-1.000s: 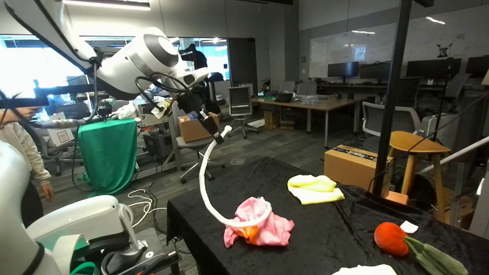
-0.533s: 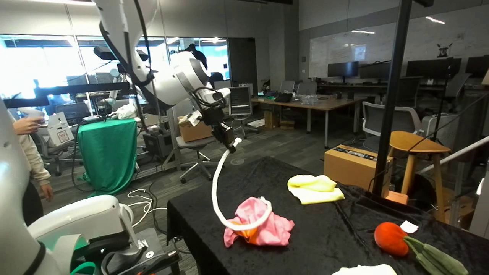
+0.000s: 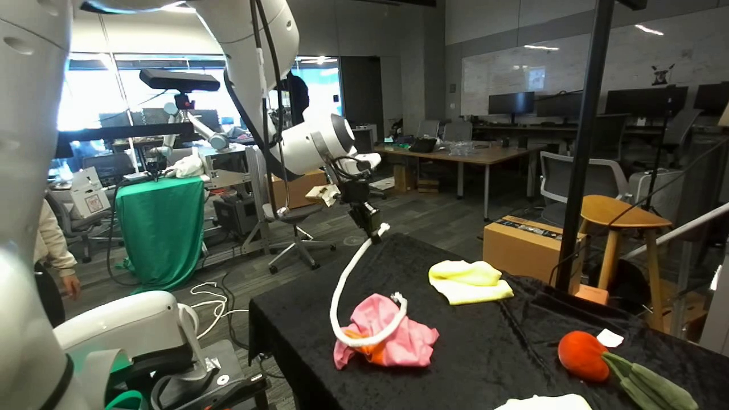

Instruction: Bunch up all the objects on the table

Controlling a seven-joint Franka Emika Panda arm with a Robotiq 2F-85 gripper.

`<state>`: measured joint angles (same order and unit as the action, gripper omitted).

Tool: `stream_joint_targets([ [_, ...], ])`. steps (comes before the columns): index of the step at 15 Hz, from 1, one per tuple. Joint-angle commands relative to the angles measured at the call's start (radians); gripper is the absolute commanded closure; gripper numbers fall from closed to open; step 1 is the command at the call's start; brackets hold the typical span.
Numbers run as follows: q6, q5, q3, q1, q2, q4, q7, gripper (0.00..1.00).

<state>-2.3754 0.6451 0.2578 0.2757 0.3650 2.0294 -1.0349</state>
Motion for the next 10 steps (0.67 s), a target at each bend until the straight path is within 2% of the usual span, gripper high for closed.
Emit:
stream_joint_targets([
  [1,-0.03,-0.088,-0.077,0.02,0.046,-0.038,0.012,0.97],
  [7,-0.044,-0.205,-0.191,0.015,0.103,-0.009,-0.048,0.97],
  [10,-0.077,-0.296,-0.215,-0.002,0.134,0.014,-0.036,0.97],
])
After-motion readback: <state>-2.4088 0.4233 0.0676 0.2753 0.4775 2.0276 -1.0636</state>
